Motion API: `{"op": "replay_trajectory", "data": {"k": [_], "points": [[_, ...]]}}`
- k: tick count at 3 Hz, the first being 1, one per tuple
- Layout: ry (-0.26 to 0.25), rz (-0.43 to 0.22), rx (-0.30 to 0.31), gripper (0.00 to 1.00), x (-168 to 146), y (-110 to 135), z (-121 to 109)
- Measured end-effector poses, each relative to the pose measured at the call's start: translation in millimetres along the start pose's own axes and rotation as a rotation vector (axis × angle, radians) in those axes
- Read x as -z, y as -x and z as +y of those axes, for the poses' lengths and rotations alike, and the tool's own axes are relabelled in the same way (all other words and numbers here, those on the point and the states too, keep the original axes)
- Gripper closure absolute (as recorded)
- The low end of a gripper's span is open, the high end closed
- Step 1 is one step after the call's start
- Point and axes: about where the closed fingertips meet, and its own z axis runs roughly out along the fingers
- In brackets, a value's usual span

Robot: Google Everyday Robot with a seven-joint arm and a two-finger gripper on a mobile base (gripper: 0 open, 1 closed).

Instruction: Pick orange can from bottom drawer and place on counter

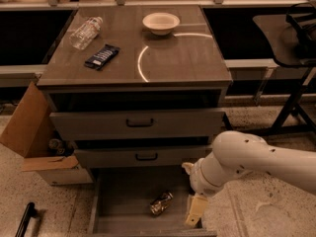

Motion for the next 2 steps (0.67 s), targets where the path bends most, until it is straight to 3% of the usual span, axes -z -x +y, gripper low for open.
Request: {"op": "replay_trajectory", "data": {"k": [1,2], "points": [[0.009,-0.012,-0.004,0.00,-59.7,-41.4,-13.0],[0.008,-0.071,0.014,0.00,-113.0,-69.9,-28.8]]}}
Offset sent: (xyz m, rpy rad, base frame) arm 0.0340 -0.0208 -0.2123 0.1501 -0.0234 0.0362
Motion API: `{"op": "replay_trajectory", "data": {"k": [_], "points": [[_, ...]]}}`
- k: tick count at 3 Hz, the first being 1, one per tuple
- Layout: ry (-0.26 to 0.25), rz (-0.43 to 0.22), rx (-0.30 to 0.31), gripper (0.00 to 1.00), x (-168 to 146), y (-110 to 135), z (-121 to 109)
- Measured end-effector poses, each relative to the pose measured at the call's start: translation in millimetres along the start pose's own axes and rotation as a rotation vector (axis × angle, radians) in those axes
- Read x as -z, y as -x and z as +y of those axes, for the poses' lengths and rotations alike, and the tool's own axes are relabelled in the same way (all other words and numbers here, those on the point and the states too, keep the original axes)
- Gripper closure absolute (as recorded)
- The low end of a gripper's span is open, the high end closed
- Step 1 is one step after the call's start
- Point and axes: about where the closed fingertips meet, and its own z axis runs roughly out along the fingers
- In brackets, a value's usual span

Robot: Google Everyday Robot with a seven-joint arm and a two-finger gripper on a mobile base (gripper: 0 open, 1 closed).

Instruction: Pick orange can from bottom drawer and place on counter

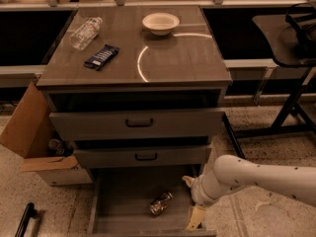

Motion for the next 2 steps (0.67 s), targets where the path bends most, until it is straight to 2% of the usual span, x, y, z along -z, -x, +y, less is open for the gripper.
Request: {"op": "replay_trajectory", "data": {"k": [1,2], "points": [[0.046,-0.048,0.012,0.00,-52.9,-16.9,-12.9],[0.046,-0.048,0.012,0.00,-52.9,-16.9,-12.9]]}}
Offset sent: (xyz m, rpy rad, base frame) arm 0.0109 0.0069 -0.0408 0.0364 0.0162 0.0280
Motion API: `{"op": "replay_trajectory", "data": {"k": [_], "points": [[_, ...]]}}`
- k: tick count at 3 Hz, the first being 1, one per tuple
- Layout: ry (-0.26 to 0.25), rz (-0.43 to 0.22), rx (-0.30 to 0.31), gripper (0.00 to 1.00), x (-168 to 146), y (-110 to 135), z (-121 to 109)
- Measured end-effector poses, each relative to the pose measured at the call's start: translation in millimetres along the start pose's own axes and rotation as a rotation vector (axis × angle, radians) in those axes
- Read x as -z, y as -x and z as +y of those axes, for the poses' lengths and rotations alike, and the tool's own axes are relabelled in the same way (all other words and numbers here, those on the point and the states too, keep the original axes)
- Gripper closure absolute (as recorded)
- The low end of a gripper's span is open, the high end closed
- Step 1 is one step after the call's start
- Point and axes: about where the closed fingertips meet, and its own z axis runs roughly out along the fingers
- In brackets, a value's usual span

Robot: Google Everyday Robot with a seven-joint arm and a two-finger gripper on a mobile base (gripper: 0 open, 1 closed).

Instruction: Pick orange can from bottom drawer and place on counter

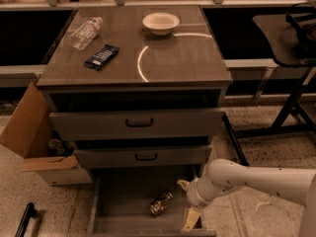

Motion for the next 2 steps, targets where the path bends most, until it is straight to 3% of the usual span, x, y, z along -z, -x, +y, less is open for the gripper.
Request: {"op": "replay_trajectory", "data": {"k": [1,2], "points": [[0.004,-0.023,0.036,0.00,-26.9,-6.3,-20.4],[0.024,-0.053,0.090,0.00,-77.7,-11.4,-51.8]]}}
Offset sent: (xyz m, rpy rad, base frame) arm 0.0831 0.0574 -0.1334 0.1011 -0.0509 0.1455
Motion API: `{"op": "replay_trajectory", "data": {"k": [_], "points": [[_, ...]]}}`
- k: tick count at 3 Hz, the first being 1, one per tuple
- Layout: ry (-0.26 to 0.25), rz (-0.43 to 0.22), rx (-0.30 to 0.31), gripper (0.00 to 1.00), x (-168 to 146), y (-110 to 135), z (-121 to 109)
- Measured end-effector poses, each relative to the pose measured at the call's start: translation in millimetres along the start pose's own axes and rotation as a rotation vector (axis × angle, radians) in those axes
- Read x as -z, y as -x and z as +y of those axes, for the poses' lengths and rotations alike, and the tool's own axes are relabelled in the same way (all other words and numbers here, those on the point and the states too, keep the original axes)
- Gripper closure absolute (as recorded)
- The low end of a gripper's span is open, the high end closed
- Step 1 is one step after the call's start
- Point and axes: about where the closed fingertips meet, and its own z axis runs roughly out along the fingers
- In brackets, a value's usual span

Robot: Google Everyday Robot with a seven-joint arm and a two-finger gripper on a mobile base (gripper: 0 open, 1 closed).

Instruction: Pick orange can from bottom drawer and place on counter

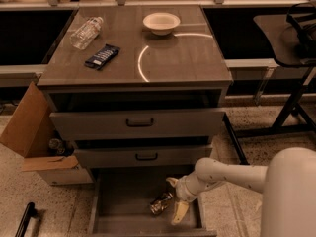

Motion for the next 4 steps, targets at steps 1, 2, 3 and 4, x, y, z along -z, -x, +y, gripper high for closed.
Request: {"op": "replay_trajectory", "data": {"k": [1,2,3,4], "points": [[0.015,-0.004,0.040,0.00,-42.7,-6.1,-23.5],[0.009,-0.005,0.089,0.00,-79.2,-8.6,-38.1],[0.000,0.010,0.116,0.00,-109.5,-13.2,-48.0],[0.003,-0.007,0.124,0.00,-134.2,-20.4,-53.5]]}}
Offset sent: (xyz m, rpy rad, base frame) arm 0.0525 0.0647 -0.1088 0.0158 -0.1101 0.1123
